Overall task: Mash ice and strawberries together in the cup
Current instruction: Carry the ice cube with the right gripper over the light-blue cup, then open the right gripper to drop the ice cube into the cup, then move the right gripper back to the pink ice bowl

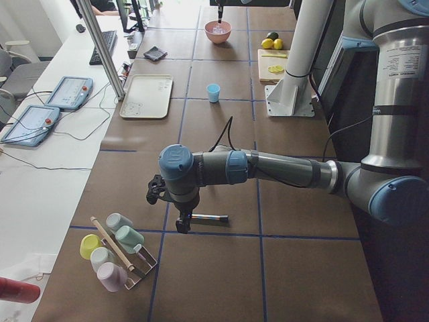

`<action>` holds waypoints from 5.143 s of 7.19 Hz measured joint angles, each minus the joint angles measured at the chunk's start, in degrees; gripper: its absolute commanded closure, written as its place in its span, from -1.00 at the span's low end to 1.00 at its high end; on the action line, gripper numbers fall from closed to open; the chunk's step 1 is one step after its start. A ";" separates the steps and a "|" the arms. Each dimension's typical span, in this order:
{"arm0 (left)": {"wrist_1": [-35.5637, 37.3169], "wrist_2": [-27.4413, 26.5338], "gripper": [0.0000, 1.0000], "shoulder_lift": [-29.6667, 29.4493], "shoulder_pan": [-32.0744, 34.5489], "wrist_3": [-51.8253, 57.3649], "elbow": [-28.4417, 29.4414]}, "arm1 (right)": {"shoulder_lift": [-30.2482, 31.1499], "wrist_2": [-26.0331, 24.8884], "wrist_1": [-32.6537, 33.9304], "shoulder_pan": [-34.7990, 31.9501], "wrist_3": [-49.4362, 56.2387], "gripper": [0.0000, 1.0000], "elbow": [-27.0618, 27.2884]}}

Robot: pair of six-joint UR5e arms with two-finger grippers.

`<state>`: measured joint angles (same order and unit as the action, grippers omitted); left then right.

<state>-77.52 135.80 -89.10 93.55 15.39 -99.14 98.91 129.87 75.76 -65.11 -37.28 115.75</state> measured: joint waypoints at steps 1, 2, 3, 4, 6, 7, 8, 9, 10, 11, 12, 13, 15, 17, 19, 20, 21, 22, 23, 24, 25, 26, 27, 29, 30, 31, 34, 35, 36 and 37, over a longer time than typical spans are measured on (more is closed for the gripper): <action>0.00 0.00 -1.00 -0.02 -0.01 -0.01 0.00 | -6.58 -0.35 7.24 0.84 -0.46 1.00 0.55; 0.02 0.00 -1.00 -0.02 0.00 -0.01 0.00 | -13.91 -1.73 14.70 3.16 -2.68 1.00 0.77; 0.04 0.01 -1.00 0.02 0.00 0.01 -0.02 | -21.22 -4.34 20.65 7.41 -8.02 1.00 0.74; 0.02 0.03 -1.00 0.09 0.02 0.04 -0.08 | -28.62 -7.63 25.56 13.07 -15.13 1.00 0.37; 0.00 0.01 -1.00 0.12 0.05 0.05 -0.43 | -41.66 -15.22 30.09 24.08 -29.75 1.00 -3.59; 0.00 0.00 -1.00 0.12 0.05 0.02 -0.66 | -46.90 -18.26 30.50 28.17 -35.07 1.00 -6.90; 0.00 0.00 -1.00 0.11 0.04 0.00 -0.80 | -51.28 -20.93 30.60 31.49 -38.81 1.00 -10.40; 0.00 0.00 -1.00 0.09 0.01 -0.01 -0.84 | -55.01 -23.62 30.60 34.19 -41.29 1.00 -14.10; 0.00 0.00 -1.00 0.08 0.00 -0.01 -0.86 | -57.41 -25.38 30.52 35.95 -42.46 1.00 -16.96; 0.02 0.00 -1.00 0.07 0.01 -0.01 -0.93 | -58.73 -26.41 29.67 37.00 -42.93 1.00 -19.23; 0.04 0.00 -1.00 0.07 0.04 -0.01 -1.01 | -59.46 -27.08 28.20 37.51 -43.10 1.00 -21.33; 0.03 -0.01 -1.00 0.08 0.05 -0.01 -1.11 | -59.89 -27.36 27.34 37.75 -43.15 0.98 -22.91; 0.04 0.00 -1.00 0.14 0.05 -0.01 -1.26 | -60.35 -27.47 26.79 37.98 -43.14 0.91 -24.27; 0.03 0.00 -1.00 0.15 0.03 -0.03 -1.57 | -60.78 -27.50 26.72 38.01 -42.86 0.54 -24.51; 0.08 0.00 -1.00 0.14 0.03 -0.09 -1.85 | -61.09 -27.52 26.72 37.96 -42.64 0.32 -24.57; 0.09 -0.01 -1.00 0.10 0.05 -0.10 -1.89 | -61.13 -27.54 26.72 37.92 -42.57 0.08 -24.56; 0.07 0.00 -1.00 0.08 0.05 -0.10 -1.94 | -61.13 -27.54 26.72 37.89 -42.54 -0.02 -24.55; 0.03 0.00 -1.00 0.07 0.04 -0.10 -1.98 | -61.13 -27.51 26.71 37.88 -42.51 -0.19 -24.55; 0.01 0.01 -1.00 0.04 0.03 -0.10 -2.00 | -61.10 -27.49 26.72 37.87 -42.46 -0.20 -24.54; 0.02 0.03 -1.00 0.03 0.03 -0.12 -2.14 | -61.07 -27.48 26.70 37.86 -42.43 -0.25 -24.53; 0.06 0.02 -1.00 0.04 0.03 -0.16 -2.35 | -61.04 -27.48 26.66 37.86 -42.40 -0.97 -24.52; 0.08 0.00 -1.00 0.06 0.05 -0.54 -2.60 | -61.04 -27.48 26.58 37.86 -42.40 -0.98 -24.52; 0.09 0.00 -1.00 0.06 0.05 -1.30 -2.93 | -61.01 -27.48 26.36 37.83 -42.40 -0.98 -24.52; 0.09 0.00 -1.00 0.05 0.04 -2.15 -3.54 | -60.96 -27.54 25.99 37.79 -42.53 -0.98 -24.40; 0.09 0.00 -1.00 -0.04 0.00 -2.27 -3.63 | -60.81 -27.48 25.98 37.42 -42.48 -0.98 -23.99; 0.09 0.00 -1.00 -0.15 -0.02 -2.57 -3.76 | -59.57 -27.02 26.15 36.17 -42.26 -0.98 -21.94; 0.15 -0.01 -1.00 -0.14 0.00 -3.40 -4.70 | -42.50 -22.33 27.55 27.37 -32.97 -0.98 -2.64; 0.19 -0.01 -1.00 0.00 0.03 -3.69 -5.19 | -35.40 -20.96 27.72 23.69 -27.18 -0.98 3.55; 0.23 0.00 -1.00 0.09 0.04 -4.30 -5.79 | -28.72 -18.12 27.67 18.88 -20.45 -0.98 8.00; 0.28 -0.01 -1.00 0.15 0.05 -4.78 -6.35 | -23.23 -14.94 27.54 13.91 -13.25 -0.98 10.39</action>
<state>-77.24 135.79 -88.95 93.60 10.62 -105.50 75.68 114.93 103.31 -51.20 -50.54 126.13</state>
